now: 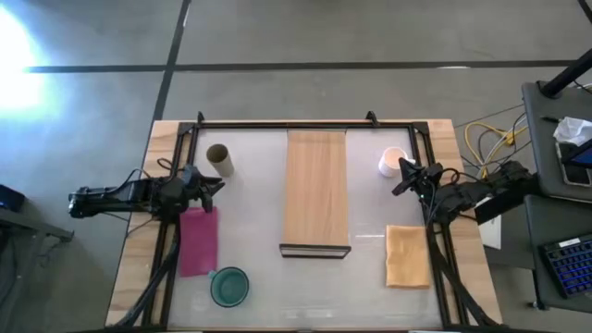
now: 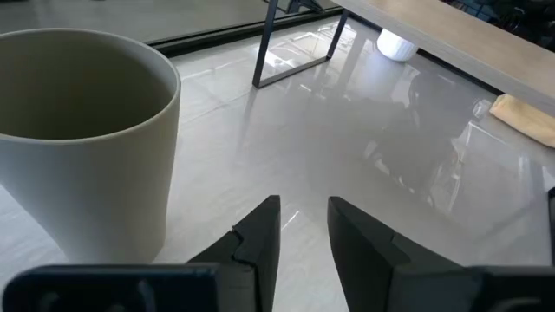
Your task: Stack small to large cups/mugs on shelf
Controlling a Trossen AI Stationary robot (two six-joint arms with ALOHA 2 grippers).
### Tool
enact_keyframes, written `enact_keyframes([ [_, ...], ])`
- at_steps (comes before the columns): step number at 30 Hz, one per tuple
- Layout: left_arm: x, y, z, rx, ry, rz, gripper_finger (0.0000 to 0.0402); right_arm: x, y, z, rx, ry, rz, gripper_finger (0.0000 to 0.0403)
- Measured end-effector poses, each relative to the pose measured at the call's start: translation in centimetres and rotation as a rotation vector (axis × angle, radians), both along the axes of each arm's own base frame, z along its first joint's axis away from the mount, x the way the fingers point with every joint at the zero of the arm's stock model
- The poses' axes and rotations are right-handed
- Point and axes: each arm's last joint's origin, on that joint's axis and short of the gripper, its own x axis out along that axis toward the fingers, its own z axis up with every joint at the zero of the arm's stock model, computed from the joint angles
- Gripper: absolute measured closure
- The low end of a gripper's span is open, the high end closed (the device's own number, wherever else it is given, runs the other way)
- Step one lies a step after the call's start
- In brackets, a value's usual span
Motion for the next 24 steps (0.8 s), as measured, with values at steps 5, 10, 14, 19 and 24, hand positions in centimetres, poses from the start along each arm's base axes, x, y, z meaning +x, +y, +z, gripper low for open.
enact_keyframes([
  [5, 0.0, 0.0, 0.0, 0.000, 0.000, 0.000, 0.0317, 0.0, 0.0, 0.0, 0.000, 0.000, 0.000, 0.0394],
  [10, 0.0, 0.0, 0.0, 0.000, 0.000, 0.000, 0.0317, 0.0, 0.0, 0.0, 0.000, 0.000, 0.000, 0.0394],
  [14, 0.0, 0.0, 0.0, 0.000, 0.000, 0.000, 0.0317, 0.0, 0.0, 0.0, 0.000, 0.000, 0.000, 0.0394],
  [19, 0.0, 0.0, 0.0, 0.000, 0.000, 0.000, 0.0317, 0.0, 0.0, 0.0, 0.000, 0.000, 0.000, 0.0394],
  [24, 0.0, 0.0, 0.0, 0.000, 0.000, 0.000, 0.0317, 0.0, 0.0, 1.0, 0.180, -0.337, -0.005, 0.0394],
])
